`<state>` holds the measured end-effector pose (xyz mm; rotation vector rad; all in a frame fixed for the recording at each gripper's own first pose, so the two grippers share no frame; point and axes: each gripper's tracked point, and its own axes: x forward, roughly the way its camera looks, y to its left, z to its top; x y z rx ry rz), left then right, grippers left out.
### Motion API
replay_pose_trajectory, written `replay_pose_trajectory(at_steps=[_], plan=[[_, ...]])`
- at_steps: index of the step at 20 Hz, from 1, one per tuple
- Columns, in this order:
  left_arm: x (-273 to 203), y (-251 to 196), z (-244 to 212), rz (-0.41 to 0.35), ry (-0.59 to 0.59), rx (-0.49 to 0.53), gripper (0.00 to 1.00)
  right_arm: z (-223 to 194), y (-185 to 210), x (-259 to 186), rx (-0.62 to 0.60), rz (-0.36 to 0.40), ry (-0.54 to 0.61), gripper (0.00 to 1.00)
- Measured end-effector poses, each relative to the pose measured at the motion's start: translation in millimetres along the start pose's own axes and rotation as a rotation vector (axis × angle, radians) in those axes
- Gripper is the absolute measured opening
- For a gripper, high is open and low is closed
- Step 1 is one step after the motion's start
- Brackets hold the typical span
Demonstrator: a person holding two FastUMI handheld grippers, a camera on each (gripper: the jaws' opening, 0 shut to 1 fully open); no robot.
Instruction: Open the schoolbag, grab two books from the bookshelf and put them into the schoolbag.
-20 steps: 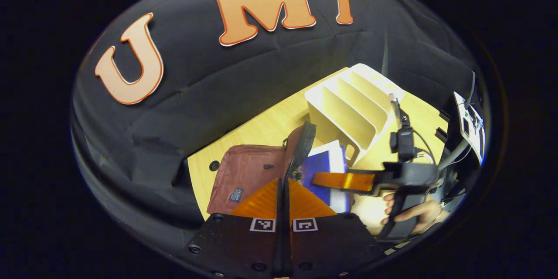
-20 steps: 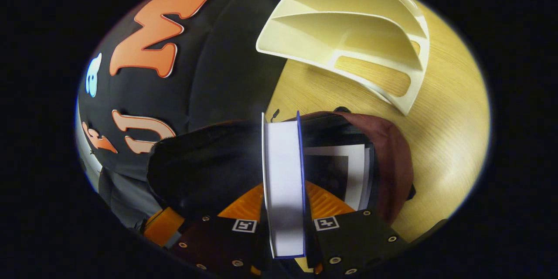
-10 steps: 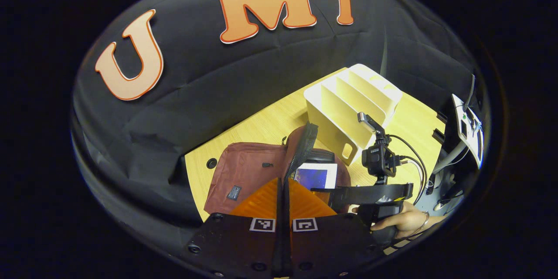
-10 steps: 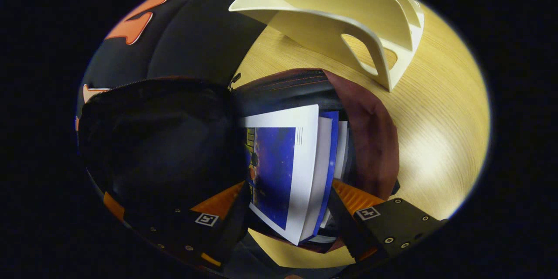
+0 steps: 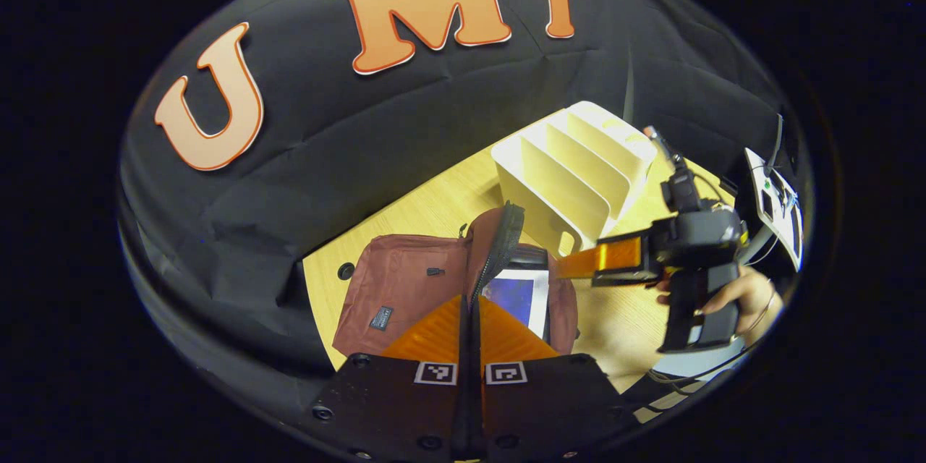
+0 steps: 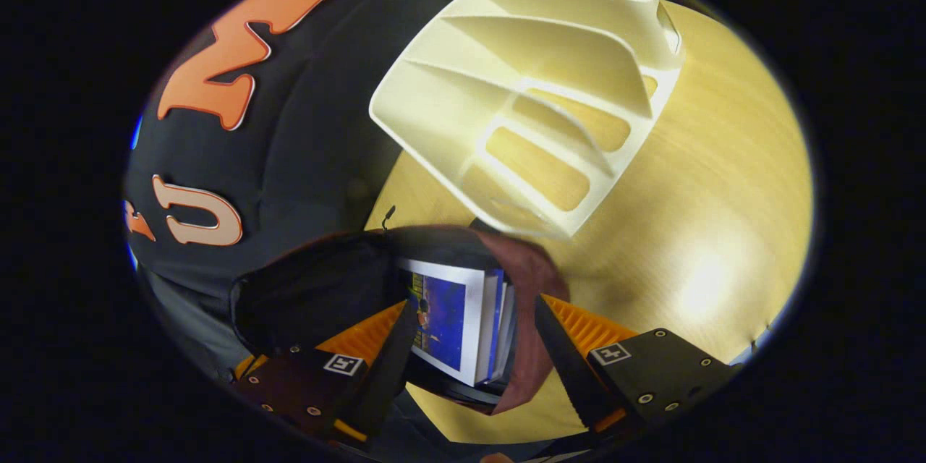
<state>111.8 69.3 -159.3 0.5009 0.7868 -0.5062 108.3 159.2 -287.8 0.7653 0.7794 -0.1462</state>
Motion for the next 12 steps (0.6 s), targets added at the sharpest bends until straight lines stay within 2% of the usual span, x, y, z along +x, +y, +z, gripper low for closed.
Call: replay_pose_trajectory(at_steps=[3, 5, 6, 7, 8, 12], plan=[[4, -7, -1, -0.010, 0.002, -0.041, 0.02, 21, -29, -32, -0.029, -0.024, -0.015, 0.98], [5, -14, 9, -0.018, -0.021, -0.064, 0.07, 35, -49, -46, -0.035, -0.036, -0.016, 0.98], [5, -17, 16, -0.013, -0.034, -0.075, 0.28, 42, -61, -50, -0.039, -0.048, -0.008, 0.98], [3, -21, 21, 0.000, -0.044, -0.087, 0.27, 49, -70, -56, -0.051, -0.056, 0.003, 0.98], [2, -26, 27, 0.012, -0.055, -0.098, 0.47, 54, -78, -60, -0.068, -0.064, 0.017, 0.98], [3, -61, 56, 0.072, -0.106, -0.178, 0.95, 93, -100, -85, -0.172, -0.060, 0.060, 0.98]])
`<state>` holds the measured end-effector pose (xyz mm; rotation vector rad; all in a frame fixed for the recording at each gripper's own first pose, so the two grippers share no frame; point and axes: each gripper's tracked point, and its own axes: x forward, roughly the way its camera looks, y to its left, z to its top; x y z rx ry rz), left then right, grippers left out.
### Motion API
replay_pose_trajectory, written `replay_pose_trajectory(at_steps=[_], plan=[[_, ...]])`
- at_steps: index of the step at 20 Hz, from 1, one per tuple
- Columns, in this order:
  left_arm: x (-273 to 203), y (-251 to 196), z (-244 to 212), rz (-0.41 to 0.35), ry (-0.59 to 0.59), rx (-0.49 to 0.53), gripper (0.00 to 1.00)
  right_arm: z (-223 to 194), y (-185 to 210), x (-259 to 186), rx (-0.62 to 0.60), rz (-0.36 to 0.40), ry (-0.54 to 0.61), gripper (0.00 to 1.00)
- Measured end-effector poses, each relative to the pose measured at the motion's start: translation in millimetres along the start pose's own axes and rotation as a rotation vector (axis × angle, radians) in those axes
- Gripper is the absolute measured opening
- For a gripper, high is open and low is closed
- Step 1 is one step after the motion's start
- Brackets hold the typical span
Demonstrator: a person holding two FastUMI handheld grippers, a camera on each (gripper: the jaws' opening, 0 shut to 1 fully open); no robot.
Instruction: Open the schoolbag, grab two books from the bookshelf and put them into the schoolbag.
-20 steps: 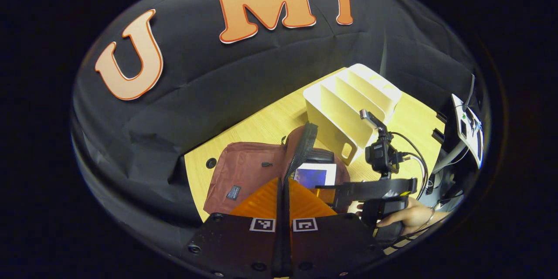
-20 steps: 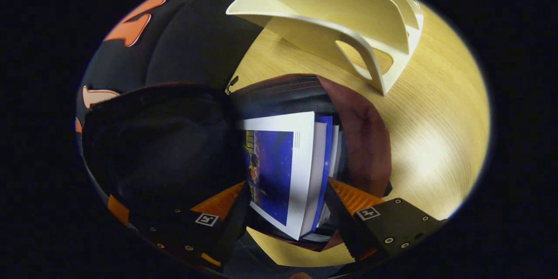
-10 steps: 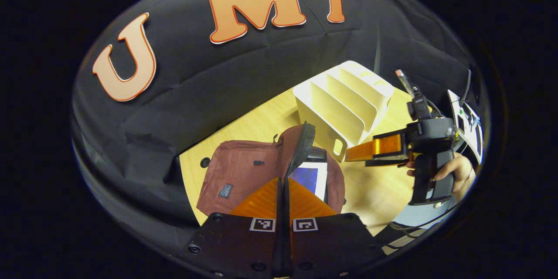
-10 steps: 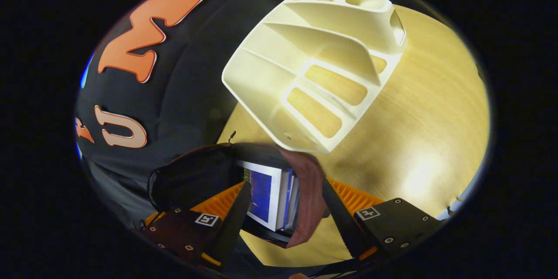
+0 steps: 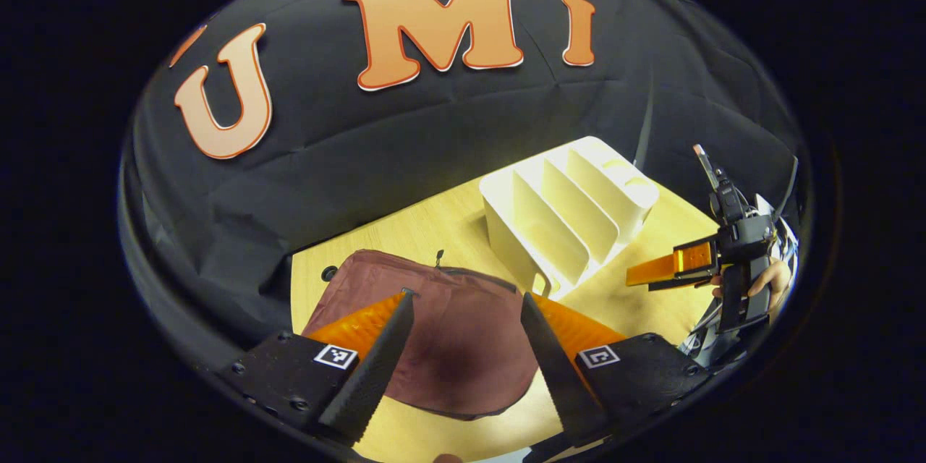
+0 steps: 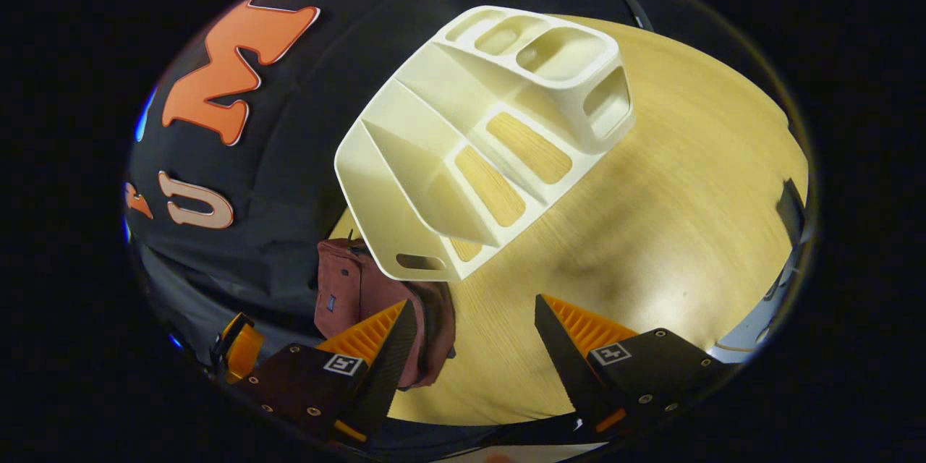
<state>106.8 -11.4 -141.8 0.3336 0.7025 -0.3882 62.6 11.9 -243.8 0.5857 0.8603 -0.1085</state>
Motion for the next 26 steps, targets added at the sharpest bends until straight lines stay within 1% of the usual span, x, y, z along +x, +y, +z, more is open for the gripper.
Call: replay_pose_trajectory(at_steps=[2, 4, 5, 8, 10, 11, 13, 16, 18, 21, 24, 25, 26], plan=[[5, -27, 19, 0.021, -0.057, -0.059, 0.92, 33, -12, -23, -0.082, 0.009, -0.044, 0.98], [5, -49, 44, 0.072, -0.134, -0.102, 0.92, 70, -20, -49, -0.174, 0.013, -0.130, 0.98], [4, -61, 56, 0.079, -0.178, -0.122, 0.92, 88, -21, -63, -0.224, 0.020, -0.178, 0.98], [0, -100, 77, 0.098, -0.284, -0.201, 0.93, 133, -21, -110, -0.368, 0.042, -0.328, 0.98], [-4, -123, 92, 0.111, -0.352, -0.228, 0.93, 159, -24, -141, -0.449, 0.034, -0.440, 0.97], [-5, -132, 96, 0.122, -0.371, -0.241, 0.94, 170, -25, -155, -0.481, 0.033, -0.491, 0.97], [-12, -148, 95, 0.144, -0.393, -0.287, 0.94, 186, -14, -171, -0.523, 0.059, -0.568, 0.97], [-26, -158, 91, 0.192, -0.426, -0.337, 0.94, 202, -10, -193, -0.567, 0.093, -0.678, 0.97], [-37, -157, 86, 0.221, -0.439, -0.334, 0.94, 201, -10, -206, -0.605, 0.102, -0.731, 0.97], [-52, -148, 86, 0.253, -0.463, -0.305, 0.94, 188, -7, -205, -0.633, 0.105, -0.738, 0.97], [-59, -140, 84, 0.236, -0.476, -0.303, 0.94, 178, -2, -209, -0.593, 0.129, -0.754, 0.97], [-61, -134, 86, 0.239, -0.485, -0.296, 0.95, 175, -2, -210, -0.596, 0.133, -0.761, 0.97], [-65, -127, 87, 0.253, -0.493, -0.289, 0.96, 172, -3, -210, -0.605, 0.120, -0.768, 0.97]])
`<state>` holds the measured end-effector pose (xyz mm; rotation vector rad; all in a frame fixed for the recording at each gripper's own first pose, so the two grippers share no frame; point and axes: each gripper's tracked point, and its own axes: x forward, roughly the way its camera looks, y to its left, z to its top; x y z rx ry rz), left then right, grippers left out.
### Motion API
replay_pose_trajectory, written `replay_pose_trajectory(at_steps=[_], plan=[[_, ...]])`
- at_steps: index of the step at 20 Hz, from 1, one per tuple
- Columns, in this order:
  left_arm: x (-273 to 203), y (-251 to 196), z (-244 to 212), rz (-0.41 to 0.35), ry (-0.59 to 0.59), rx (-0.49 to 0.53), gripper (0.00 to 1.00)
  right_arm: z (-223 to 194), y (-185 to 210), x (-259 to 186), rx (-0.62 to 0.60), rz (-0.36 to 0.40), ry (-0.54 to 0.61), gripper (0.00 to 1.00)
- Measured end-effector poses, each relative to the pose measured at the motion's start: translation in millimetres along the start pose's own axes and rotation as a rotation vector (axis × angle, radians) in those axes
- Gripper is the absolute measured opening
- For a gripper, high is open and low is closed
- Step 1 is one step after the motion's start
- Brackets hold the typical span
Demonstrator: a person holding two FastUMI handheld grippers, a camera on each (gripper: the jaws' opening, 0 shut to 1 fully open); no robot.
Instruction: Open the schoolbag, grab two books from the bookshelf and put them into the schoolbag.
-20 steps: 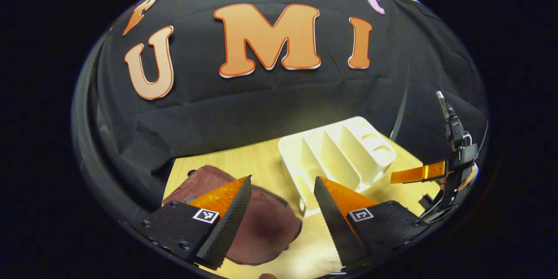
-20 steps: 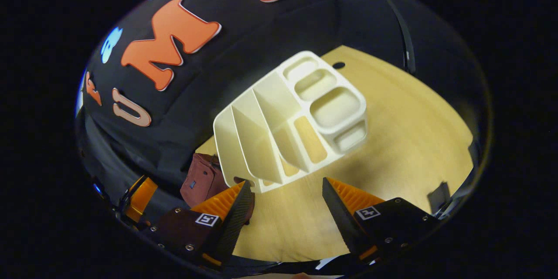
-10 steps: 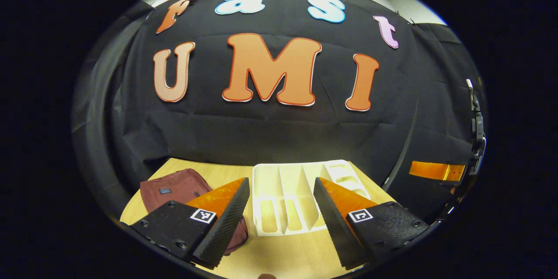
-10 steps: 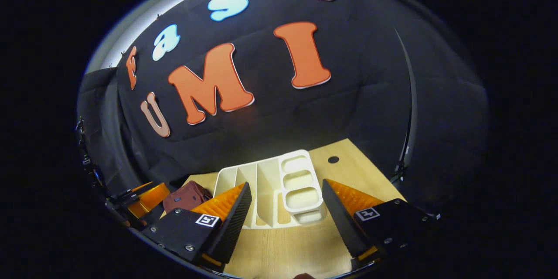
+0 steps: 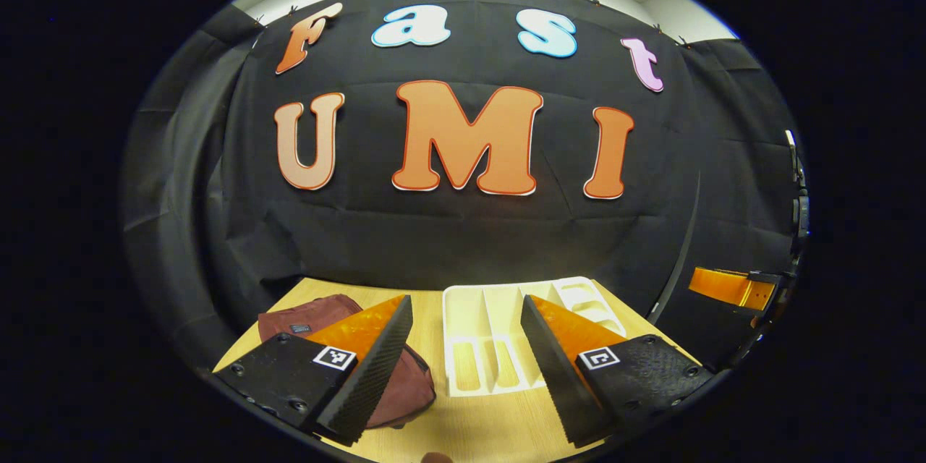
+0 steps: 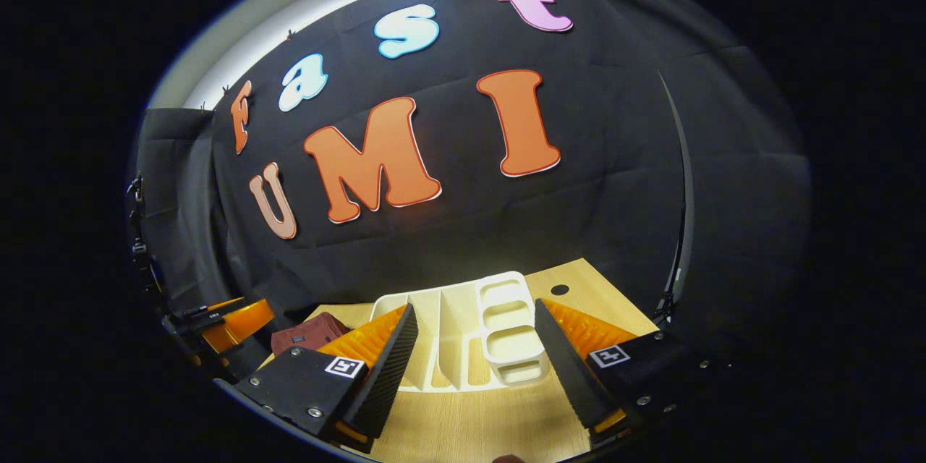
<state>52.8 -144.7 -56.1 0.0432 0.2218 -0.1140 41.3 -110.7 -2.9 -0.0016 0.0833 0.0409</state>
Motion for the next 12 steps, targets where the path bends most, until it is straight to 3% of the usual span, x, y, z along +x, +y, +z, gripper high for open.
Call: replay_pose_trajectory(at_steps=[4, 6, 7, 12], plan=[[-10, 22, 15, 0.025, -0.061, 0.046, 0.96, -2, 16, -8, -0.013, -0.034, -0.020, 0.97], [-14, 27, 20, 0.012, -0.087, 0.039, 0.99, -4, 21, -15, -0.010, -0.042, -0.025, 0.97], [-16, 29, 23, 0.002, -0.096, 0.029, 0.95, -5, 23, -19, -0.013, -0.050, -0.023, 0.97], [-22, 42, 31, -0.023, -0.134, -0.007, 0.95, -8, 34, -30, -0.028, -0.066, -0.035, 0.97]])
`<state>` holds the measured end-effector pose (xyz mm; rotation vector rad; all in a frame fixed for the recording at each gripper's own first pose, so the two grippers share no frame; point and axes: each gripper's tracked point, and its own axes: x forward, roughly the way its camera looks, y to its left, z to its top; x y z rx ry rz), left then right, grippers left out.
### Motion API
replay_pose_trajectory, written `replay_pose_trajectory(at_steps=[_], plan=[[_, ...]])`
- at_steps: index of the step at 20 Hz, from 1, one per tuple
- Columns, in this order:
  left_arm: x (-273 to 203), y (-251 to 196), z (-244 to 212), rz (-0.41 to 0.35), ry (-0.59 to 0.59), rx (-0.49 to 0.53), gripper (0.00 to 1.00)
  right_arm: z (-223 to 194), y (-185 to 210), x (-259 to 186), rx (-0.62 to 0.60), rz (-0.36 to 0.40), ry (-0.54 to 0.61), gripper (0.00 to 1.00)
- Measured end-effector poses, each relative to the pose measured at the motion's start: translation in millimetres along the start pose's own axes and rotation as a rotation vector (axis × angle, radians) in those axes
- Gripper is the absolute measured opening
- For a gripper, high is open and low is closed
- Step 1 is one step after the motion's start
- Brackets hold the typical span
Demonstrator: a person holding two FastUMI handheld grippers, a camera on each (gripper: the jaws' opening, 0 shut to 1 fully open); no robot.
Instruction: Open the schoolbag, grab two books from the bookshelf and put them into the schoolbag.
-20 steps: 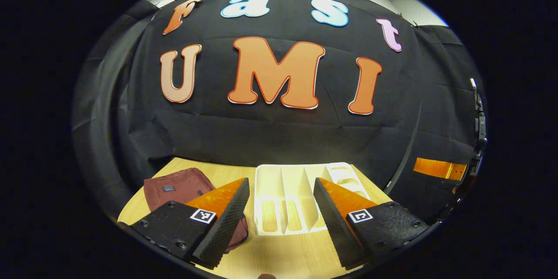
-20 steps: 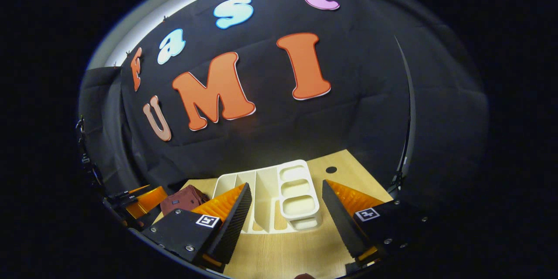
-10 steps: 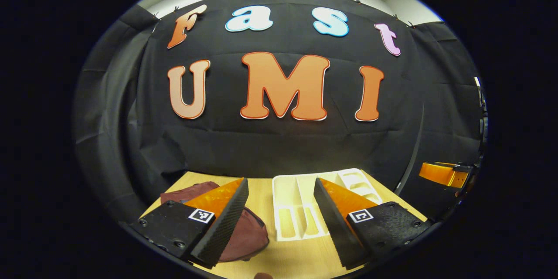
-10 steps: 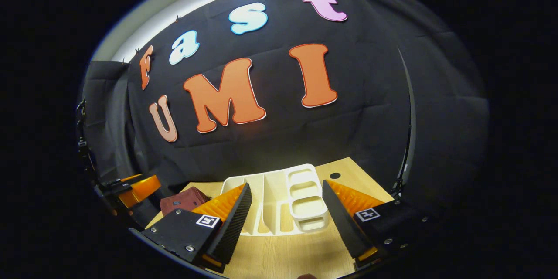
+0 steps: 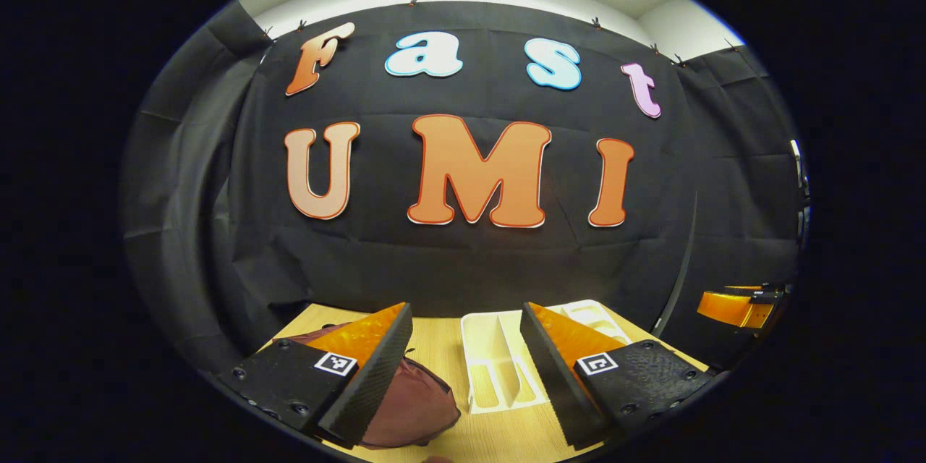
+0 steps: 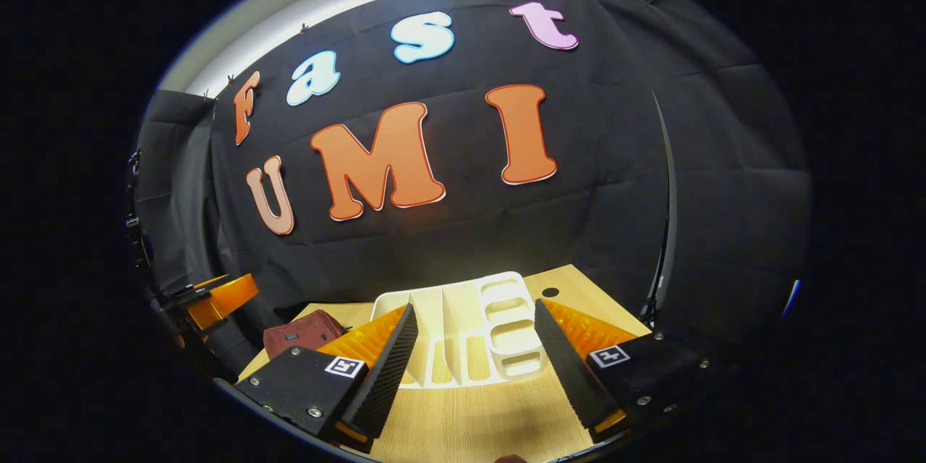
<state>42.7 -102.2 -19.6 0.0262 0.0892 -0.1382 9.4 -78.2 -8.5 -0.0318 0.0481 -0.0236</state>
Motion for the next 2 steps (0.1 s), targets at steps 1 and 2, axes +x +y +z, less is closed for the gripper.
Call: replay_pose_trajectory(at_steps=[1, 2], plan=[[-2.4, 4.2, 1.2, 0.003, -0.009, 0.002, 0.95, -1.5, 4.1, -2.1, 0.005, 0.005, 0.004, 0.97], [-4.3, 8.3, 1.9, 0.005, -0.013, 0.004, 0.94, -3.0, 7.6, -2.4, 0.017, 0.011, 0.009, 0.97]])
